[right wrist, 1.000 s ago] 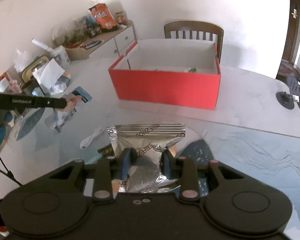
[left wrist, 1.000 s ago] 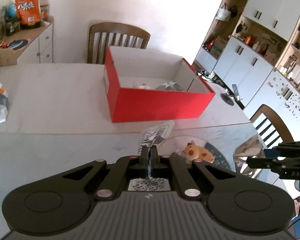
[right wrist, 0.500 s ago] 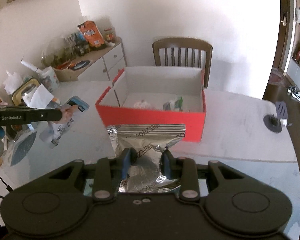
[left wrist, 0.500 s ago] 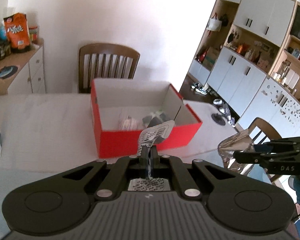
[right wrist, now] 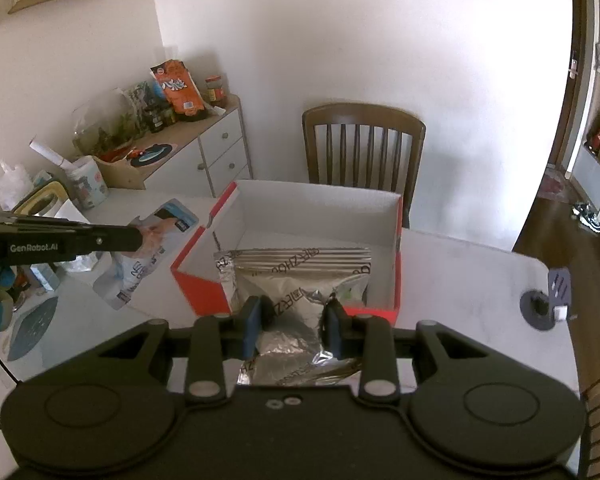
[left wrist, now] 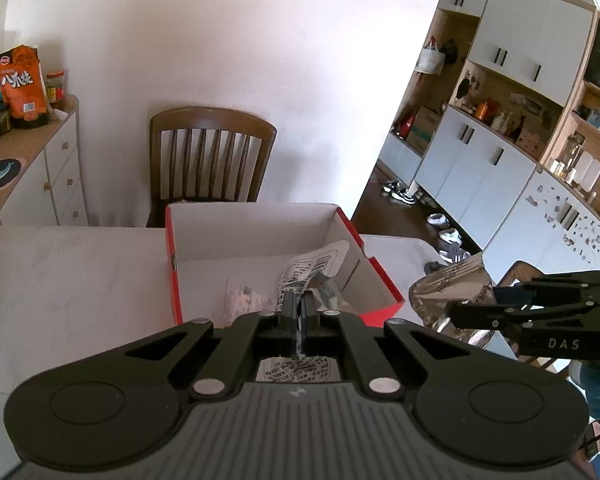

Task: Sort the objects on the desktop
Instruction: 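Lift the sachet and foil pouch and carry both over the red box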

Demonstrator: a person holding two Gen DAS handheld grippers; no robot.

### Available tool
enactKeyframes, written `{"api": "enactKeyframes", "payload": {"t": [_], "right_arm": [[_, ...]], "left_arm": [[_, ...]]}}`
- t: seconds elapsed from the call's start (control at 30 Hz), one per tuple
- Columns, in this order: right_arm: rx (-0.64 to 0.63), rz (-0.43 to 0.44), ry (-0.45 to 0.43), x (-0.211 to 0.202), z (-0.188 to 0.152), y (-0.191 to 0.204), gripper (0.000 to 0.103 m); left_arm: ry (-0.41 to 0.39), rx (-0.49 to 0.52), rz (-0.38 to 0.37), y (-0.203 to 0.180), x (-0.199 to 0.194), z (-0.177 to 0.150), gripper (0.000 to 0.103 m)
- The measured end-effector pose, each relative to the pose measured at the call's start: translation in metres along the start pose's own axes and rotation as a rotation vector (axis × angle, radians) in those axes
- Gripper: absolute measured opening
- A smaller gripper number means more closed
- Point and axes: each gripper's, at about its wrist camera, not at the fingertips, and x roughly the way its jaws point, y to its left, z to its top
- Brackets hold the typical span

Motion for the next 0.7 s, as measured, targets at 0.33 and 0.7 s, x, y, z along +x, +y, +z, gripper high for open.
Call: {"api": "enactKeyframes", "payload": {"t": [0.33,0.7], "right_arm": [[0.010,0.014,0.017,0.030,0.025,-0.009,0.033],[0.055,0.040,0.019,0.068,0.042,-0.017,0.033]], "left_arm": [[0.017,0.006,0.030,0.002,0.031,0.024,0.001],[0.053,0.004,0.052,0.007,0.064,0.035,0.001]]}}
